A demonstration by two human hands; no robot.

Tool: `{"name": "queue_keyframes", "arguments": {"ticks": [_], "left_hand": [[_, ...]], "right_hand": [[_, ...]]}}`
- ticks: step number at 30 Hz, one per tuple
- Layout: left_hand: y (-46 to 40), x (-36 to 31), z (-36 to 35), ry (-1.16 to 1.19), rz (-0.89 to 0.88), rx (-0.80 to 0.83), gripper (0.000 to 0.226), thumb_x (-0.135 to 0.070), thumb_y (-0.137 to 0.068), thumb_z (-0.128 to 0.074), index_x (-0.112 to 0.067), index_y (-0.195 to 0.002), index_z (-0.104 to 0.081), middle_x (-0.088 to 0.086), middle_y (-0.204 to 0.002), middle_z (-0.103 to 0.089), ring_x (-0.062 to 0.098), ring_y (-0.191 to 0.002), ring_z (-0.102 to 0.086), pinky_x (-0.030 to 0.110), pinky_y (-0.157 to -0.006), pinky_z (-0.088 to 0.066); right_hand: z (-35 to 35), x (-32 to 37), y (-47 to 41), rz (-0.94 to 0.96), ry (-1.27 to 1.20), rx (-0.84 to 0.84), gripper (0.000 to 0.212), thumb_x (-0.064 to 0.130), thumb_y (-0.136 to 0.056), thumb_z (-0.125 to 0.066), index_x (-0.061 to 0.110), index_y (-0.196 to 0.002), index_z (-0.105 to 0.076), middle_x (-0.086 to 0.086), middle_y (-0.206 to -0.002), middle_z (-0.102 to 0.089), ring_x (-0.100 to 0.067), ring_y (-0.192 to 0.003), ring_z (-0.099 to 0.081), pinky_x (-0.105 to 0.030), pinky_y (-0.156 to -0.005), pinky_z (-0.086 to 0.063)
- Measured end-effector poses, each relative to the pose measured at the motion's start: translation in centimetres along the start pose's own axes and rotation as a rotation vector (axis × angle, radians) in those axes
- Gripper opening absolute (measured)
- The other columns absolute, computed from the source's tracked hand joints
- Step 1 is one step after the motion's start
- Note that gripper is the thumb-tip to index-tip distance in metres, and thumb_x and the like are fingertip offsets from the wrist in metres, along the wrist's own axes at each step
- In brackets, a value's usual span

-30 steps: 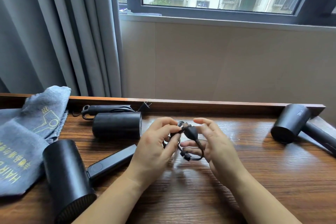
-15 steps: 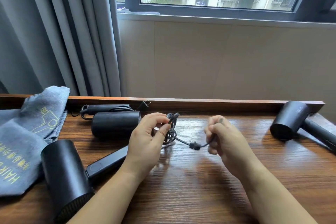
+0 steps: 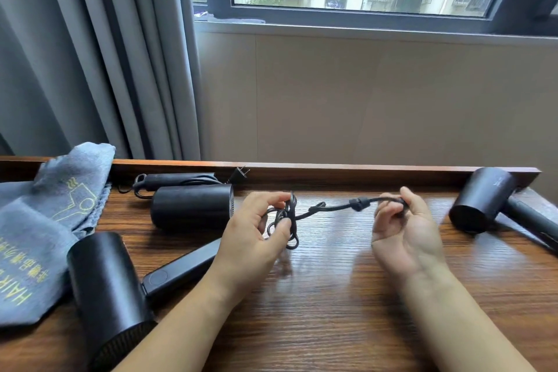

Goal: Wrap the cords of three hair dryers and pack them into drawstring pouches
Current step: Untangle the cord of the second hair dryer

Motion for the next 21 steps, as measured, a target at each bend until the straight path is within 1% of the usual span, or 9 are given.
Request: {"name": "queue_keyframes", "arguments": {"ticks": [3, 8, 11, 14, 16, 17, 18, 19, 21], "left_hand": [[0.2, -0.5, -0.3, -0.12, -0.064, 0.051, 0.037, -0.028, -0.083, -0.065, -0.03, -0.12, -0.065, -0.015, -0.112, -0.057, 0.001, -0.108, -0.055, 0.006, -0.088, -0.038], [0.2, -0.5, -0.3, -0.174, -0.105, 0.05, 0.037, -0.017, -0.087, -0.071, -0.029, -0.122, -0.065, -0.012, -0.111, -0.055, 0.007, -0.109, -0.056, 0.007, -0.086, -0.04], [0.4, -0.7, -0.3, -0.15, -0.118, 0.049, 0.037, -0.013, -0.087, -0.071, -0.028, -0.121, -0.066, -0.011, -0.11, -0.056, 0.004, -0.1, -0.056, 0.007, -0.079, -0.041], [0.4, -0.9, -0.4, -0.125, -0.133, 0.057, 0.038, -0.009, -0.087, -0.071, -0.027, -0.119, -0.067, -0.01, -0.11, -0.056, 0.0, -0.093, -0.056, 0.006, -0.075, -0.039], [0.5, -1.0, -0.6, -0.117, -0.147, 0.063, 0.038, -0.006, -0.086, -0.07, -0.026, -0.119, -0.067, -0.009, -0.109, -0.057, -0.006, -0.083, -0.054, 0.005, -0.073, -0.037], [0.5, -1.0, -0.7, -0.117, -0.158, 0.067, 0.039, -0.005, -0.086, -0.07, -0.026, -0.119, -0.068, -0.009, -0.109, -0.057, -0.006, -0.081, -0.053, 0.005, -0.073, -0.037], [0.5, -1.1, -0.7, -0.117, -0.168, 0.07, 0.039, -0.004, -0.086, -0.07, -0.025, -0.119, -0.068, -0.009, -0.109, -0.057, -0.006, -0.082, -0.053, 0.004, -0.073, -0.037], [0.5, -1.1, -0.8, -0.115, -0.173, 0.068, 0.039, -0.004, -0.086, -0.07, -0.025, -0.119, -0.068, -0.009, -0.109, -0.057, -0.005, -0.083, -0.053, 0.004, -0.073, -0.037], [0.5, -1.0, -0.7, -0.105, -0.171, 0.054, 0.038, -0.003, -0.087, -0.069, -0.025, -0.118, -0.068, -0.009, -0.109, -0.057, -0.003, -0.087, -0.055, 0.005, -0.074, -0.038]], "right_hand": [[-0.4, 0.6, 0.2, 0.061, -0.072, -0.011, 0.022, 0.028, -0.092, -0.065, 0.01, -0.083, -0.056, -0.001, -0.067, -0.064, -0.004, -0.05, -0.062, -0.013, -0.051, -0.053], [-0.6, 0.2, -0.1, 0.067, -0.021, 0.136, 0.014, 0.011, -0.085, -0.064, 0.009, -0.097, -0.059, -0.013, -0.096, -0.069, -0.016, -0.088, -0.071, -0.023, -0.072, -0.061], [0.0, -0.4, -0.7, 0.046, 0.13, 0.12, 0.017, -0.005, -0.094, -0.05, 0.005, -0.107, -0.053, -0.02, -0.113, -0.064, -0.021, -0.088, -0.073, -0.025, -0.07, -0.061], [0.3, -0.9, -0.8, 0.044, 0.258, 0.088, 0.014, -0.005, -0.097, -0.044, 0.008, -0.1, -0.047, -0.028, -0.128, -0.052, -0.03, -0.095, -0.074, -0.037, -0.089, -0.059], [0.2, -1.1, -0.4, 0.092, 0.318, 0.081, 0.034, -0.006, -0.097, -0.046, 0.013, -0.125, -0.043, -0.025, -0.128, -0.043, -0.038, -0.106, -0.069, -0.042, -0.098, -0.054], [0.3, -0.9, -0.2, 0.125, 0.375, 0.063, 0.055, -0.006, -0.097, -0.046, 0.018, -0.145, -0.031, -0.021, -0.125, -0.04, -0.038, -0.109, -0.067, -0.043, -0.101, -0.052], [0.3, -0.8, 0.0, 0.159, 0.457, 0.062, 0.07, -0.005, -0.098, -0.046, 0.025, -0.155, -0.018, -0.017, -0.125, -0.04, -0.036, -0.11, -0.067, -0.043, -0.103, -0.05], [0.3, -0.8, 0.1, 0.218, 0.599, 0.076, 0.074, -0.001, -0.098, -0.049, 0.032, -0.156, -0.016, -0.015, -0.129, -0.042, -0.031, -0.109, -0.068, -0.043, -0.103, -0.05], [0.0, -0.8, 0.8, 0.45, 1.023, 0.128, 0.065, 0.007, -0.094, -0.058, 0.041, -0.145, -0.036, -0.008, -0.146, -0.041, -0.016, -0.106, -0.07, -0.042, -0.099, -0.053]]}}
Point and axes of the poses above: each hand's wrist, its own y-axis away from the middle knuckle, its own z-axis out of the back of the hand, x = y × z, the point moved 3 cm from there along -y, towards the middle knuckle
